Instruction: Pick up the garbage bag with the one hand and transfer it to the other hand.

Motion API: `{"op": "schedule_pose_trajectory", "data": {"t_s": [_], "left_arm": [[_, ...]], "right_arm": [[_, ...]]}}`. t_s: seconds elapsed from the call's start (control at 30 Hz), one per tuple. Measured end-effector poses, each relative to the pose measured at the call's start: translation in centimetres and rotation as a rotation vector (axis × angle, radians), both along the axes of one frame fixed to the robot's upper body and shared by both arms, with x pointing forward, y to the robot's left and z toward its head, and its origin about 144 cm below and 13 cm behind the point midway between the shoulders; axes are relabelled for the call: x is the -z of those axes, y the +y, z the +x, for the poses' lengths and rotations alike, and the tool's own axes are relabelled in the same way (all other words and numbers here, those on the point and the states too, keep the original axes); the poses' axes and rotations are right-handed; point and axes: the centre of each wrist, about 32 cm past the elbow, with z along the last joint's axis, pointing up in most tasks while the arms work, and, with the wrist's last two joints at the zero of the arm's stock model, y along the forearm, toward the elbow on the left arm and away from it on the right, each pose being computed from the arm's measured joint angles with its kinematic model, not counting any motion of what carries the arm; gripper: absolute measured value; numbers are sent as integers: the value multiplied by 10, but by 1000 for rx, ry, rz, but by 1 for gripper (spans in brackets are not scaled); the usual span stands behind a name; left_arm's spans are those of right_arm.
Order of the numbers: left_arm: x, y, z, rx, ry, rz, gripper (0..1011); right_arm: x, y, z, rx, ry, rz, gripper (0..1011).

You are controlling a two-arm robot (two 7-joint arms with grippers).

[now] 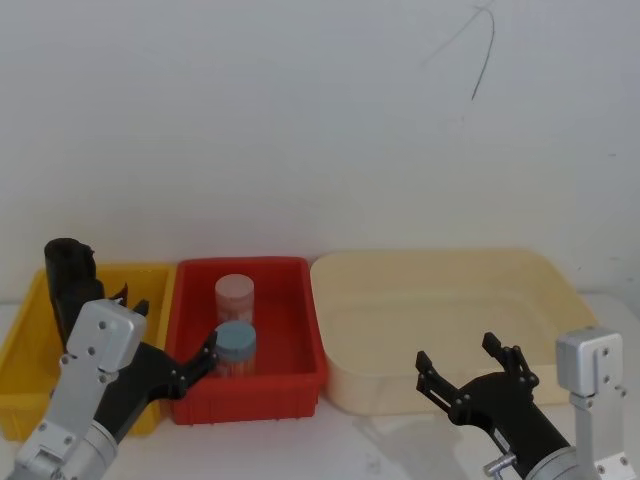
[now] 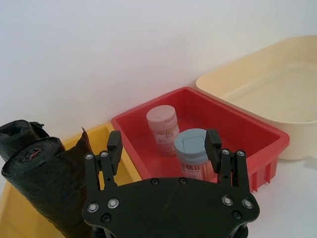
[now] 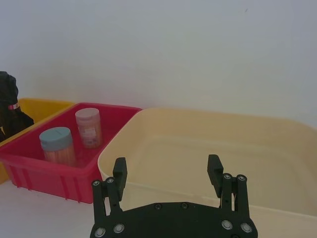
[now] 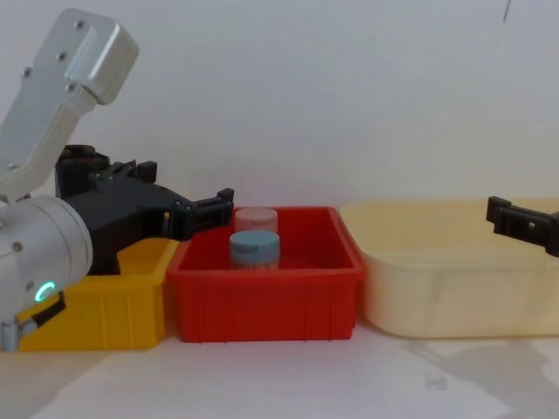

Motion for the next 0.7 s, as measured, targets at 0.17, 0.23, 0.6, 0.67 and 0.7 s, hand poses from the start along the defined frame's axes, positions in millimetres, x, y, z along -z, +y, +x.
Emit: {"op": "schedule_pose_trajectory", "data": {"t_s": [0.17, 0.23, 0.6, 0.67, 0.7], "left_arm": [[0, 0, 0, 0, 0, 0, 1002], [0, 0, 0, 0, 0, 0, 1001], [0, 0, 0, 0, 0, 0, 1002], [0, 0, 0, 0, 0, 0, 1001], [0, 0, 0, 0, 0, 0, 1002]], "right_arm": [[0, 0, 0, 0, 0, 0, 1001], [0, 0, 0, 0, 0, 0, 1001], [0, 0, 0, 0, 0, 0, 1001], [0, 0, 0, 0, 0, 0, 1001], [0, 0, 0, 0, 0, 0, 1001]]}}
